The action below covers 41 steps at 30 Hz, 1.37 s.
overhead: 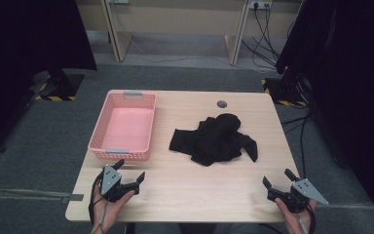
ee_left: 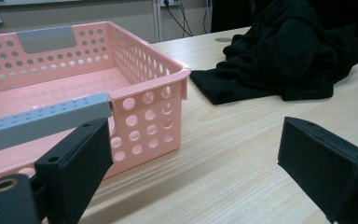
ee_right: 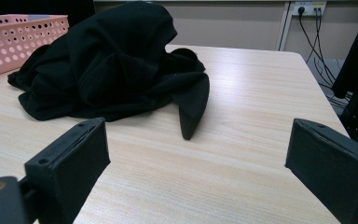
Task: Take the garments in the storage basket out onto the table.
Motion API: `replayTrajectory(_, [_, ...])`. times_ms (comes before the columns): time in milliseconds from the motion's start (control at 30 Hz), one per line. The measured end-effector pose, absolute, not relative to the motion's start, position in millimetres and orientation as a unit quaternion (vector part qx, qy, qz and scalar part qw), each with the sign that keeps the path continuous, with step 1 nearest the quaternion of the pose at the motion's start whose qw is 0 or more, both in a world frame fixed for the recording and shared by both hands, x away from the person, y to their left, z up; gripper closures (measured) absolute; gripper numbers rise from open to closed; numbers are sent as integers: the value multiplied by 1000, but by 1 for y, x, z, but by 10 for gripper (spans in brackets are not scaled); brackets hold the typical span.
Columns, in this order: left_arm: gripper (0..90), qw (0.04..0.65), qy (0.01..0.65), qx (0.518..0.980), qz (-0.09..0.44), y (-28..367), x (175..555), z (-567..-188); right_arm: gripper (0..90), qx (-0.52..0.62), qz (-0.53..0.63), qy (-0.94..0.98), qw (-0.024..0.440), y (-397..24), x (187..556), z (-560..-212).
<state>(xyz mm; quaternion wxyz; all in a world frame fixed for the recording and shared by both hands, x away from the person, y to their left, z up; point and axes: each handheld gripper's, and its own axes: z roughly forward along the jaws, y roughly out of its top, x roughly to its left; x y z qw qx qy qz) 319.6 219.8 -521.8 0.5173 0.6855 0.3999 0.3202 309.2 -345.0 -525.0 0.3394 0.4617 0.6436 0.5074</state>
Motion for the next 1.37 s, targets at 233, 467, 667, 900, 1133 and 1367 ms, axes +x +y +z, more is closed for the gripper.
replayTrajectory(233, [88,515,401,686,321,219,321,-526,61,461,507,644,339,-345,309,-525])
replayTrajectory(467, [88,513,403,687,319,219,322,-531,60,460,508,645,339,-345,309,-525])
replayTrajectory(667, [86,517,403,683,322,220,322,-531,60,460,508,644,339,-345,309,-525])
replayTrajectory(900, [85,514,401,682,330,219,321,-532,60,460,509,644,338,-345,309,-525])
replayTrajectory(1133, [85,524,405,674,327,221,321,-532,60,459,508,645,338,-345,309,-525])
replayTrajectory(1367, [88,528,409,670,324,222,321,-532,60,458,509,645,340,-345,309,-525])
